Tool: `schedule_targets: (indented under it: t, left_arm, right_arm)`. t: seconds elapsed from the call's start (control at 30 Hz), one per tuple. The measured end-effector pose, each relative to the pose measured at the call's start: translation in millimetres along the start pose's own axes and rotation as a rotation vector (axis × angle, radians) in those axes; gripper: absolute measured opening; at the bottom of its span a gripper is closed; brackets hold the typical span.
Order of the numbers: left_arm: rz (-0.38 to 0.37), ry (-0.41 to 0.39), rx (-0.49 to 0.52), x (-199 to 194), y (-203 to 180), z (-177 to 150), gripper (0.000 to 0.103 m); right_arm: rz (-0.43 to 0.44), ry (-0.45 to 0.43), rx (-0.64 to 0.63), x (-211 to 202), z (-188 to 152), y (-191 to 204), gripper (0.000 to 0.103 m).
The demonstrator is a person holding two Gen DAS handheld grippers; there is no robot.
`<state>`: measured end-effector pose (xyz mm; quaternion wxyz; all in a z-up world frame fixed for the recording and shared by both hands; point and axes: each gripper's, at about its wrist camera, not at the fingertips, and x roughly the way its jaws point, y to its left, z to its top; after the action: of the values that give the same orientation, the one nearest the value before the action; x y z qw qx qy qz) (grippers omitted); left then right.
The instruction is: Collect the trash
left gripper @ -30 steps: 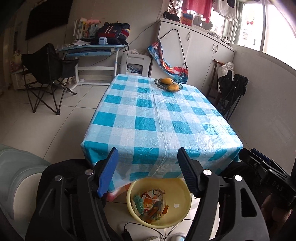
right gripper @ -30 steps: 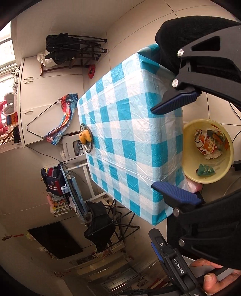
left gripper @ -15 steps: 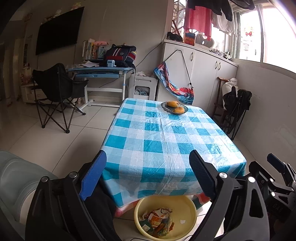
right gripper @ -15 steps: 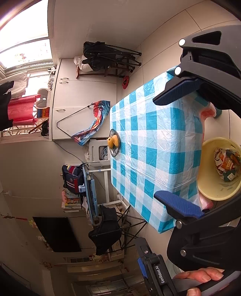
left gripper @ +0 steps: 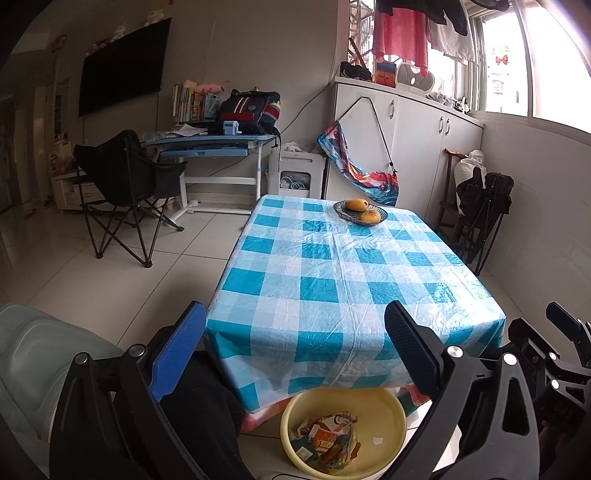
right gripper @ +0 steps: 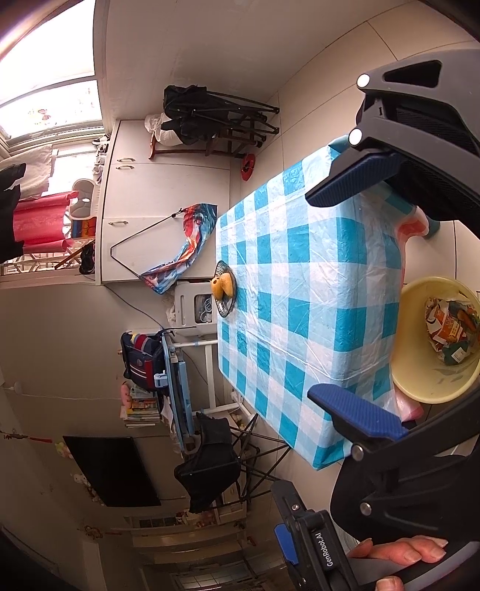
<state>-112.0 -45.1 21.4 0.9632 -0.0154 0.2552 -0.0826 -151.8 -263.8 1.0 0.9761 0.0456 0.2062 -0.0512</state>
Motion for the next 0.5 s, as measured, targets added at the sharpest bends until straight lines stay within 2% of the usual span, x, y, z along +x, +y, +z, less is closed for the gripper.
schedule_targets:
  t: [0.5]
  left_arm:
    - [0.02, 0.008, -0.001, 3.1, 2.4, -1.1, 0.096]
  right_arm:
    - [-0.005, 0.004, 0.001, 0.8, -0.8, -1.1, 0.094]
